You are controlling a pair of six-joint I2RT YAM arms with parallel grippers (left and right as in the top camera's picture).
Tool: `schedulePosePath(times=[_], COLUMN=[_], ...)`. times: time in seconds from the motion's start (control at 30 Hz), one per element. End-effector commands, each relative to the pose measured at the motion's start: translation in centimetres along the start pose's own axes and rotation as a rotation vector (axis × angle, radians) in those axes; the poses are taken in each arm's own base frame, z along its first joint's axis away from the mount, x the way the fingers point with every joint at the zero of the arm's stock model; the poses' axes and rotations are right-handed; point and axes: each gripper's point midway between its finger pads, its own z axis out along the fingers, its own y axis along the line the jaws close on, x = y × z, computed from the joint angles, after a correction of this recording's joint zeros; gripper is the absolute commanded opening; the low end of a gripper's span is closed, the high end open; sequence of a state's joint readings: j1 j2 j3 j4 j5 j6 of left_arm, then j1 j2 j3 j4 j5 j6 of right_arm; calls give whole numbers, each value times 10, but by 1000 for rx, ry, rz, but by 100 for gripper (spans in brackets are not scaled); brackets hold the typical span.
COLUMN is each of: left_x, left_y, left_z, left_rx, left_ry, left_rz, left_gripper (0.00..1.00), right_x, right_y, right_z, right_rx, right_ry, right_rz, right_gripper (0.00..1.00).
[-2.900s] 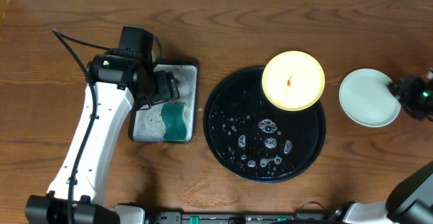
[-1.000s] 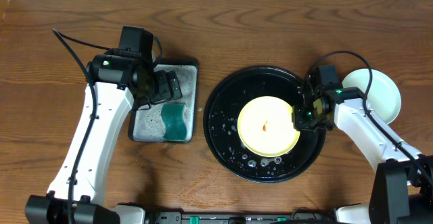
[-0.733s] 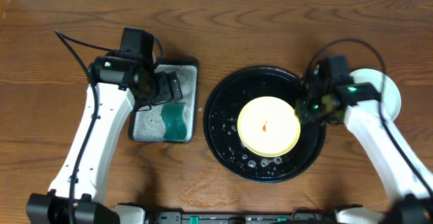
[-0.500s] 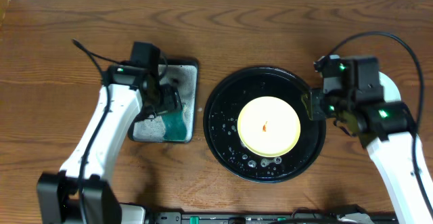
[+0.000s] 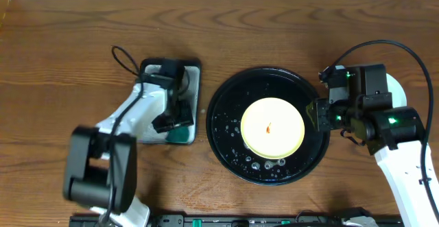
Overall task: Clean dirty plates on tray and stack at the side
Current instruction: 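Grasp the green sponge in the soapy tray with the left gripper, then scrub the yellow plate with the sponge while the right gripper holds it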
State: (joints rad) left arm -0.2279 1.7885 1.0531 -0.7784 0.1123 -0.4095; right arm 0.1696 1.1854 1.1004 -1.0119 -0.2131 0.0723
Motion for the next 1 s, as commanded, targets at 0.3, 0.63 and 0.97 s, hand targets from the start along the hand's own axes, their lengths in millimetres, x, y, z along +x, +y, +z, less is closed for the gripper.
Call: schedulePosePath(times=[0.3, 0.63, 0.97], left_x=[-15, -12, 3], left_y=[1, 0, 11], left_z=[-15, -51, 5], left_rx=[-26, 8, -24], left_ry=[-48, -113, -44], left_rz=[-33, -24, -33], left_gripper=[27, 87, 46], right_x=[10, 16, 40], right_y=[6, 5, -5], right_z=[5, 6, 34], right_rx=[-30, -27, -8], right_ry=[60, 86, 187], right_rz=[19, 24, 48], right_gripper=[29, 28, 28])
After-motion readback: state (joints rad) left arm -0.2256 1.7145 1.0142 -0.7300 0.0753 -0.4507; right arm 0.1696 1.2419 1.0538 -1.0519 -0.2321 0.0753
